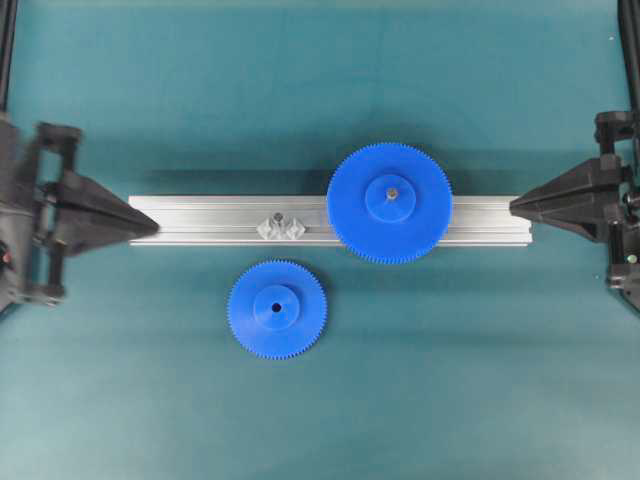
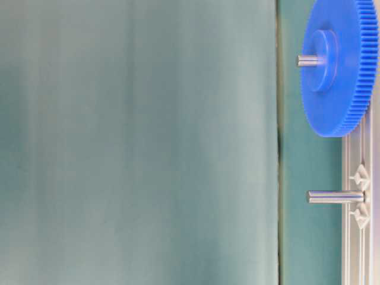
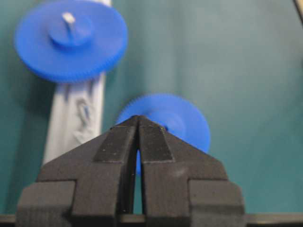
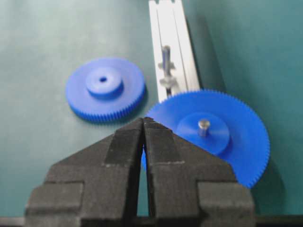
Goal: Insert the small gear onto the shaft.
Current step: 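Move the left gripper toward the small blue gear on the table, then lower the open left gripper over the small blue gear's hub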
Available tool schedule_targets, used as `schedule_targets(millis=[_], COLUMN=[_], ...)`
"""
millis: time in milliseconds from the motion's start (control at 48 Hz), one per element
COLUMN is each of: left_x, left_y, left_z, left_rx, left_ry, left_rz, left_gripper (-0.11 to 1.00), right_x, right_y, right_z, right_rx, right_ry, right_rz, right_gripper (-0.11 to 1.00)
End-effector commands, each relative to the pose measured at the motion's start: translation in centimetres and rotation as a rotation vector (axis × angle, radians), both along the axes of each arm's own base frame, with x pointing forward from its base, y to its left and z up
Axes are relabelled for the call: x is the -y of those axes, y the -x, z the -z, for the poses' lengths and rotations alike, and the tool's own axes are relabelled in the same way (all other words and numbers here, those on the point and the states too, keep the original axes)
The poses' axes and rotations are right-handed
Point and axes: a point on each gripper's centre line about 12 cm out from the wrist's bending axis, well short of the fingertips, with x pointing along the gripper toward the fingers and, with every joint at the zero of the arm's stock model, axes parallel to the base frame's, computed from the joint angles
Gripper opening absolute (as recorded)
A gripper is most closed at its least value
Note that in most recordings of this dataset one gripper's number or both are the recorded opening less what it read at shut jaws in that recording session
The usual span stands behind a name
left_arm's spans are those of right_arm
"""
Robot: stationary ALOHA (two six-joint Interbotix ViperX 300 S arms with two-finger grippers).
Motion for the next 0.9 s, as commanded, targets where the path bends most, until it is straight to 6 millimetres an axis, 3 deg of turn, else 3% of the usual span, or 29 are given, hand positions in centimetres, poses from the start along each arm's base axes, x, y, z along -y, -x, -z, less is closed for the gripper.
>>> schedule_targets(millis=[0,292,625,750,875], left_x=[0.5,1.0,3.1,3.3,3.3], left_y=[-2.0,-5.5,-8.1,-8.7,-9.0], left_z=[0.2,2.7,4.9,6.0,6.7], left_rx=[-0.046,-0.167,-0.258,-0.294,-0.318], left_ry=[0.005,0.005,0.002,0.023,0.067], left_rz=[0.01,0.013,0.064,0.051,0.024], left_gripper=[0.0,0.0,0.04,0.2,0.52], right_x=[0.2,0.7,1.2,1.1,1.2], right_y=[-0.3,0.0,0.4,0.5,0.5], right_z=[-0.7,0.7,2.0,2.3,2.2], right_rx=[0.0,-0.084,-0.113,-0.121,-0.121], right_ry=[-0.009,-0.008,-0.007,-0.007,-0.007], right_rz=[0.012,0.037,0.061,0.06,0.061], right_gripper=[0.08,0.08,0.08,0.08,0.08])
